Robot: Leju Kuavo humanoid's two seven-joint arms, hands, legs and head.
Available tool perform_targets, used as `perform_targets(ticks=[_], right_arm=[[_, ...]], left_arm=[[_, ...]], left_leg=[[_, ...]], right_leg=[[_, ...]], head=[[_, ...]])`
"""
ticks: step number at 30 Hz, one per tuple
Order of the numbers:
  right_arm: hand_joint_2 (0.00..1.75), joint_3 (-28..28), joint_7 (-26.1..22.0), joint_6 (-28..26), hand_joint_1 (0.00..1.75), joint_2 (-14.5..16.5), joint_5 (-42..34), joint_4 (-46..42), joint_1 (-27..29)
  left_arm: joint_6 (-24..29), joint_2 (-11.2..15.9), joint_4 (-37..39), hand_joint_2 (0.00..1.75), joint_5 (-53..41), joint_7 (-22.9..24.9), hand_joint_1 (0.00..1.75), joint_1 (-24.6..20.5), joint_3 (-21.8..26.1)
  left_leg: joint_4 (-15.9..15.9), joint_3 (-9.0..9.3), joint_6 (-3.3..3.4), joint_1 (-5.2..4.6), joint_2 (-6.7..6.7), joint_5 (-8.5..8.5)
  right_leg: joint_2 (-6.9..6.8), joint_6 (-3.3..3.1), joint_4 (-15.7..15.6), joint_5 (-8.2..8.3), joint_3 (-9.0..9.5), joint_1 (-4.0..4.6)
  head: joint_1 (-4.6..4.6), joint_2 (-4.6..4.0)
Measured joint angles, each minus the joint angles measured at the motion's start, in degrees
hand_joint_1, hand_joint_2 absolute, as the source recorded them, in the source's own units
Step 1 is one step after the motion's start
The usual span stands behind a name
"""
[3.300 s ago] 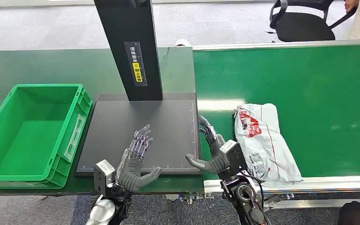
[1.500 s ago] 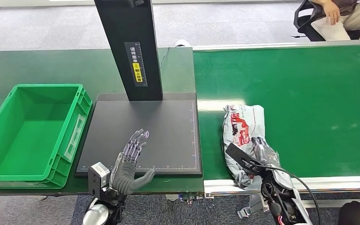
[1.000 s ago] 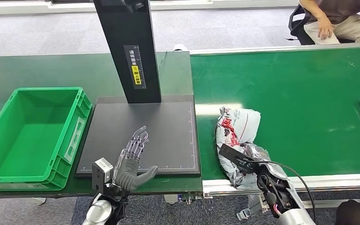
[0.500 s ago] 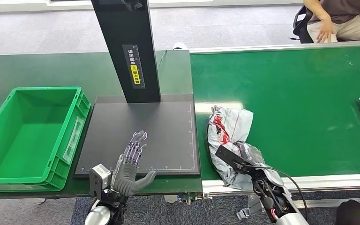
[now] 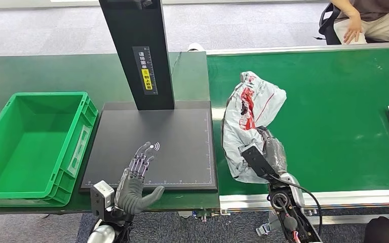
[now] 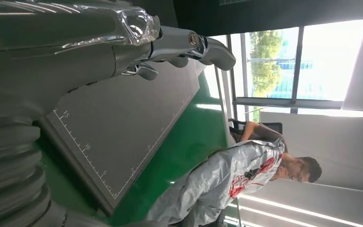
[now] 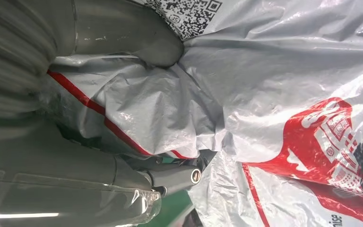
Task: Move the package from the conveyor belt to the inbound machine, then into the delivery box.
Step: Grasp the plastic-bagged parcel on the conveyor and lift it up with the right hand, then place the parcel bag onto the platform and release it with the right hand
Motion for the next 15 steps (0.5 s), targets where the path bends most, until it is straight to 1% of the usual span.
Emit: perform_targets(ticks=[12, 15], right_arm=[[1.75, -0.4, -0.4, -0.4, 1.75, 0.6, -0.3, -3.3, 1.0], [1.75, -0.7, -3.1, -3.1, 1.75, 0.8, -1.6, -4.3, 1.5]], left_arm=[[0.0, 0.0, 0.0, 1.75, 0.0, -0.2, 0.0, 0.0, 0.2], [0.0, 0.0, 0.0, 1.75, 0.0, -0.3, 0.0, 0.0, 0.2]], left_leg=[[0.0, 0.0, 0.0, 0.0, 0.0, 0.0], [0.0, -0.02, 0.0, 0.0, -0.01, 0.0]], right_leg=[[0.0, 0.0, 0.0, 0.0, 0.0, 0.0], [0.0, 0.0, 0.0, 0.0, -0.02, 0.0]], head=[[0.0, 0.0], [0.0, 0.0]])
